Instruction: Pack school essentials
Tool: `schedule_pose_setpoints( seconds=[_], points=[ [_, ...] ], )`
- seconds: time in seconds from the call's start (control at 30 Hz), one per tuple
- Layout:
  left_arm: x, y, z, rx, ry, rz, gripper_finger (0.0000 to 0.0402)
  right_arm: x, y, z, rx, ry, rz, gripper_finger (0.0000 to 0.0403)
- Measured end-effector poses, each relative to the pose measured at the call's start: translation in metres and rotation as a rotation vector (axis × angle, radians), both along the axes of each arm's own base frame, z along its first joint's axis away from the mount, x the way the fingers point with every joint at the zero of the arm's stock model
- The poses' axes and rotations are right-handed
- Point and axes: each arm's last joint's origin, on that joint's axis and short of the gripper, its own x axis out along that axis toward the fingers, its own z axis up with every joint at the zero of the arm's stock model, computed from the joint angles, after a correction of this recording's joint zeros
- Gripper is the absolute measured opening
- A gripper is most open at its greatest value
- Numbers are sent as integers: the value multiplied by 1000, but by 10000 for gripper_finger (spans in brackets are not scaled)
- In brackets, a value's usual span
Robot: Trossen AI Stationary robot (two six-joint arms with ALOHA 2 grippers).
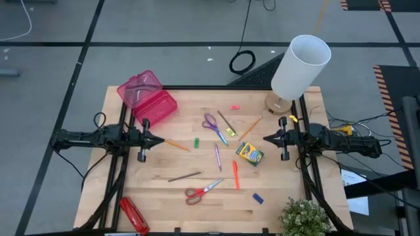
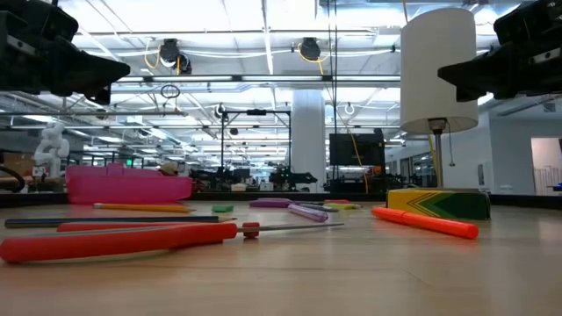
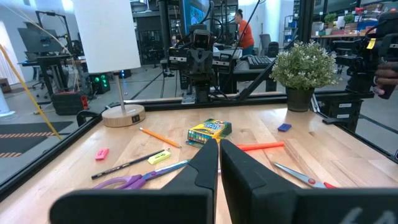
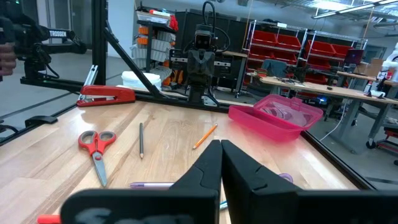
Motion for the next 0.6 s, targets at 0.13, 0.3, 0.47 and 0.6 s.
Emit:
schedule_pose_setpoints(
  seconds=[0.13, 0.3, 0.47, 0.6],
  points=[
    [0, 0, 0, -60, 2, -2, 21, 0, 0, 0, 0, 0, 0, 0],
    [0, 0, 0, -52, 2, 0, 21, 0, 0, 0, 0, 0, 0, 0],
    [0, 0, 0, -19, 0, 0, 21, 0, 0, 0, 34, 1, 1, 0],
    [-1, 1, 2, -27, 4, 23, 21, 0, 0, 0, 81, 4, 2, 0]
  ],
)
